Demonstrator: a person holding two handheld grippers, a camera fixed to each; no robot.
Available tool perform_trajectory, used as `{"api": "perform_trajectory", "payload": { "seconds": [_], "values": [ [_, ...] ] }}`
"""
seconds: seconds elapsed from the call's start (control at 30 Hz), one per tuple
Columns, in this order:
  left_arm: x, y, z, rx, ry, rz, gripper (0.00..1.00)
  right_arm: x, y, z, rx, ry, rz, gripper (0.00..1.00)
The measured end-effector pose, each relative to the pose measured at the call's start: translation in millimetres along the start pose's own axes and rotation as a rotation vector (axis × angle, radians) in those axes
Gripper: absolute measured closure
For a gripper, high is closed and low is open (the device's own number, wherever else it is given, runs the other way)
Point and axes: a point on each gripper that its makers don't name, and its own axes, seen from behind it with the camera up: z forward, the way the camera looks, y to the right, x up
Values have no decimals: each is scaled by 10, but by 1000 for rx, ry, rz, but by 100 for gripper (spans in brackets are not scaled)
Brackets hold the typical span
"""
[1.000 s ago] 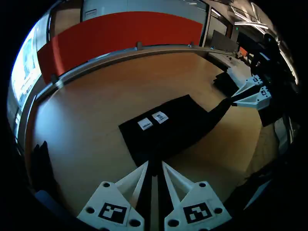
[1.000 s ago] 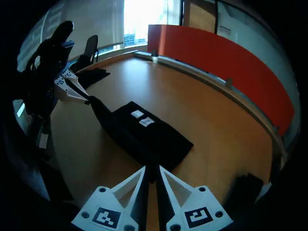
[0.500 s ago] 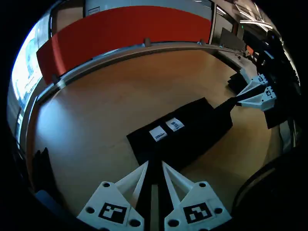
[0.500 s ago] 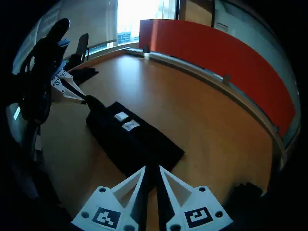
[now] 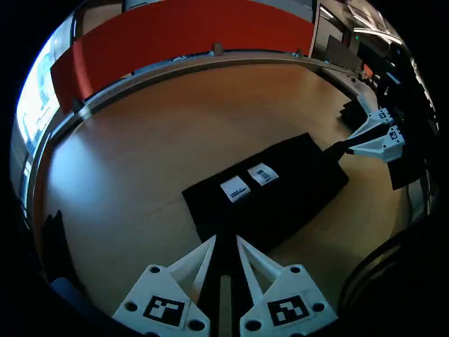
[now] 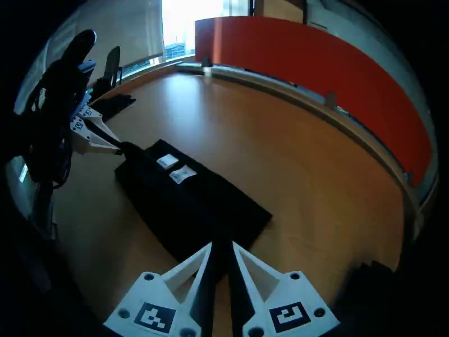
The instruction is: Fold towel
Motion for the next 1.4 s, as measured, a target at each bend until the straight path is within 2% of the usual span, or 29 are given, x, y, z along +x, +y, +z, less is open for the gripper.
{"api": "perform_trajectory", "payload": {
  "seconds": [0.23, 0.4, 0.7, 0.83, 0.9, 1.1, 1.27, 1.3, 1.37, 1.4],
  "values": [
    [-22, -65, 201, 24, -9, -13, 85, -61, 80, 175, -18, -10, 34, 87],
    [-17, -161, 293, 60, -17, -7, 70, -66, 156, 269, -40, -11, 59, 75],
    [18, -294, 337, 87, -20, -42, 59, -66, 292, 343, -74, -17, 83, 53],
    [85, -358, 338, 102, -8, -32, 49, -39, 356, 346, -90, -16, 85, 43],
    [117, -395, 338, 113, -4, -25, 45, -21, 387, 348, -97, -16, 87, 40],
    [197, -474, 360, 132, 3, -26, 43, 54, 474, 370, -119, -7, 94, 34],
    [267, -457, 340, 116, 20, -38, 25, 97, 540, 371, -137, 1, 97, 33],
    [280, -452, 333, 112, 24, -40, 21, 101, 549, 369, -139, 2, 98, 31],
    [294, -457, 316, 112, 30, -40, 7, 104, 556, 361, -141, 5, 99, 25],
    [299, -460, 308, 113, 32, -39, 5, 105, 556, 355, -142, 7, 99, 20]
  ]
}}
